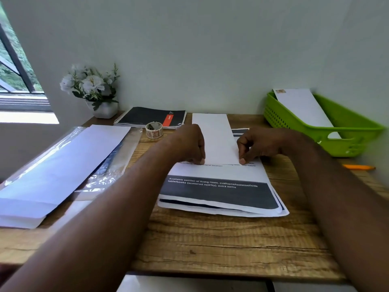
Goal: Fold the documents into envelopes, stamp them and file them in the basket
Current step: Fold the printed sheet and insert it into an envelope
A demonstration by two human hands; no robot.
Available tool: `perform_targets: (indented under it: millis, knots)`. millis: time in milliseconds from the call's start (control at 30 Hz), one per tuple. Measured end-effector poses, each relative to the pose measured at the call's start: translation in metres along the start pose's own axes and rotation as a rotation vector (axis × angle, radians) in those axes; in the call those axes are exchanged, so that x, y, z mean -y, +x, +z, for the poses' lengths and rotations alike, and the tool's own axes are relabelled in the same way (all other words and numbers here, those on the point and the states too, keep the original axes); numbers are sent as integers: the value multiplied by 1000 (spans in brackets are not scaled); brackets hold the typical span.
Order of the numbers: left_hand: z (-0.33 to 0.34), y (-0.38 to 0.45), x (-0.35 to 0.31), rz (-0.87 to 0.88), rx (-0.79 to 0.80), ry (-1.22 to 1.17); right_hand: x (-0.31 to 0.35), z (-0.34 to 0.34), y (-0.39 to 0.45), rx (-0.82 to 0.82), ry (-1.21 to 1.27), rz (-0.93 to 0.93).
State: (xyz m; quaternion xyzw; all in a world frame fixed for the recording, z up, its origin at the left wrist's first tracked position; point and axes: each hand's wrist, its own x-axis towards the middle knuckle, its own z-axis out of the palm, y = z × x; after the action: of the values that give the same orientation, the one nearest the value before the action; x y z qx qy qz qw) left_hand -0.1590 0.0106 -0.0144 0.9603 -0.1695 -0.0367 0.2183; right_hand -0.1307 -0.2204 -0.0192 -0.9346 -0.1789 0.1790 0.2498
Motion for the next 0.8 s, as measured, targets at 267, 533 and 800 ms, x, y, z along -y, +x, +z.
perform_targets:
  millis: [267, 533, 800]
  knots:
    - [1, -3, 1, 65, -25, 131, -2, -3, -3, 20, 50, 25]
    - [22, 3, -20, 227, -60, 189, -7, -4, -5, 43, 92, -1]
    - [24, 4, -21, 254, -94, 289, 1, -4, -8, 24, 151, 39]
